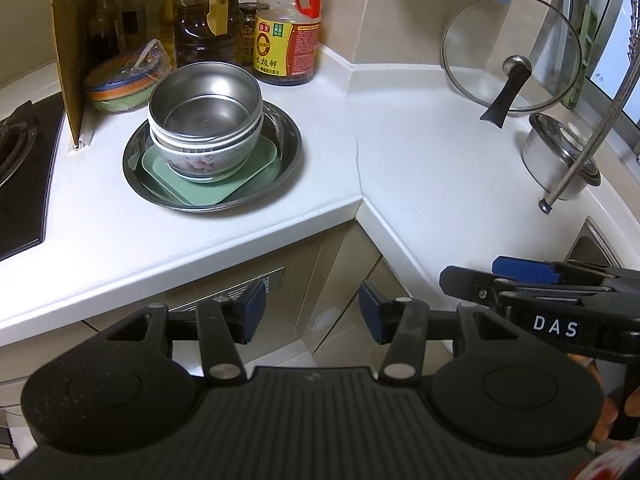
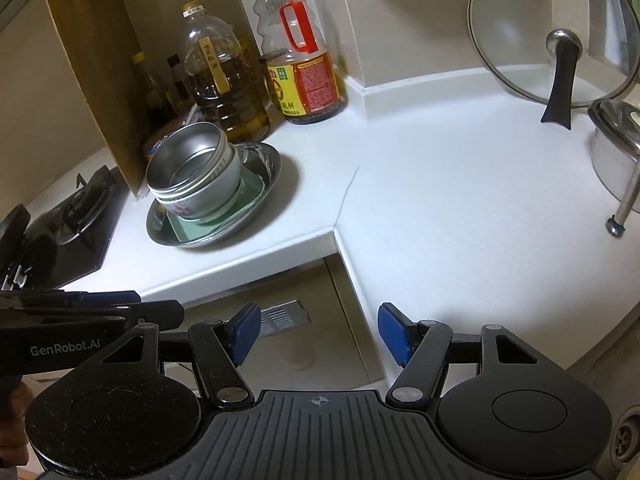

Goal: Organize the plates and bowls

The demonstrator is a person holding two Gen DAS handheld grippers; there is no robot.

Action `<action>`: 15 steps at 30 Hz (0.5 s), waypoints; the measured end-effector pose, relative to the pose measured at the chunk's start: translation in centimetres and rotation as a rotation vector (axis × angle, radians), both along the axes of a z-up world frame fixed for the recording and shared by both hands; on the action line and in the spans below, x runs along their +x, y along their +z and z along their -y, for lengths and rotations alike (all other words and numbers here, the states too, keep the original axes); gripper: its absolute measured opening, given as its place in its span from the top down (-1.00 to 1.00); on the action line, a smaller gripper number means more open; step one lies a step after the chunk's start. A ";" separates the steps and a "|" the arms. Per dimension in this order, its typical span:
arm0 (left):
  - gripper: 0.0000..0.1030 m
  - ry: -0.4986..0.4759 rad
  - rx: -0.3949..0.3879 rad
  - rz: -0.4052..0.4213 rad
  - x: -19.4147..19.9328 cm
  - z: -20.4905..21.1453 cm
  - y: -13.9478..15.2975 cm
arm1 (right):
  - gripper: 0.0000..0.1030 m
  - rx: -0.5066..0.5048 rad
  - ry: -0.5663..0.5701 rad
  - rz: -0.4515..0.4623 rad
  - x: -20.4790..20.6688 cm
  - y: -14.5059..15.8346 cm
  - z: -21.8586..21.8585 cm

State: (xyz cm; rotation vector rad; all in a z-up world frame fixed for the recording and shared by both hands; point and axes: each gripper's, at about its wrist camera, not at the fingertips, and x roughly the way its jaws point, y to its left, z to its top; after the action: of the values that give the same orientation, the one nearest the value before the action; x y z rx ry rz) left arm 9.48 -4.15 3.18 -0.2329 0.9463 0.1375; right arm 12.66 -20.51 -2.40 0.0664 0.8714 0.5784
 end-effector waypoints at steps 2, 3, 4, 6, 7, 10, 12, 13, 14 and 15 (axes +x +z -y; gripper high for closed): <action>0.05 -0.001 0.000 0.001 -0.1 0.1 0.1 | -0.26 0.001 0.000 0.002 -0.1 0.1 0.1; 0.05 -0.002 -0.001 0.002 -0.1 0.2 0.1 | -0.26 0.001 0.000 0.002 -0.1 0.1 0.1; 0.05 -0.002 -0.001 0.003 -0.2 0.3 0.1 | -0.26 0.002 -0.001 0.003 -0.2 0.1 0.2; 0.05 -0.001 -0.001 0.003 -0.2 0.4 0.1 | -0.26 0.003 -0.001 0.003 -0.2 0.1 0.2; 0.05 -0.002 -0.001 0.003 -0.2 0.4 0.1 | -0.26 0.004 -0.002 0.002 -0.2 0.1 0.3; 0.05 -0.004 -0.003 0.005 -0.2 0.5 0.2 | -0.26 0.006 -0.002 0.002 -0.3 0.1 0.2; 0.05 -0.006 -0.005 0.005 -0.2 0.6 0.2 | -0.26 0.006 -0.002 0.004 -0.3 0.2 0.3; 0.05 -0.007 -0.005 0.005 -0.2 0.6 0.2 | -0.26 0.007 -0.002 0.003 -0.3 0.2 0.2; 0.05 -0.008 -0.006 0.005 -0.2 0.7 0.2 | -0.26 0.007 -0.004 0.003 -0.3 0.2 0.3; 0.05 -0.008 -0.006 0.006 -0.2 0.7 0.2 | -0.26 0.006 -0.005 0.003 -0.3 0.2 0.3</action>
State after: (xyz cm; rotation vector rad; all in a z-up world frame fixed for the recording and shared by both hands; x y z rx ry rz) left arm 9.29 -4.89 3.35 -0.2347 0.9421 0.1264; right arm 12.35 -20.77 -2.23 0.0735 0.8666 0.5768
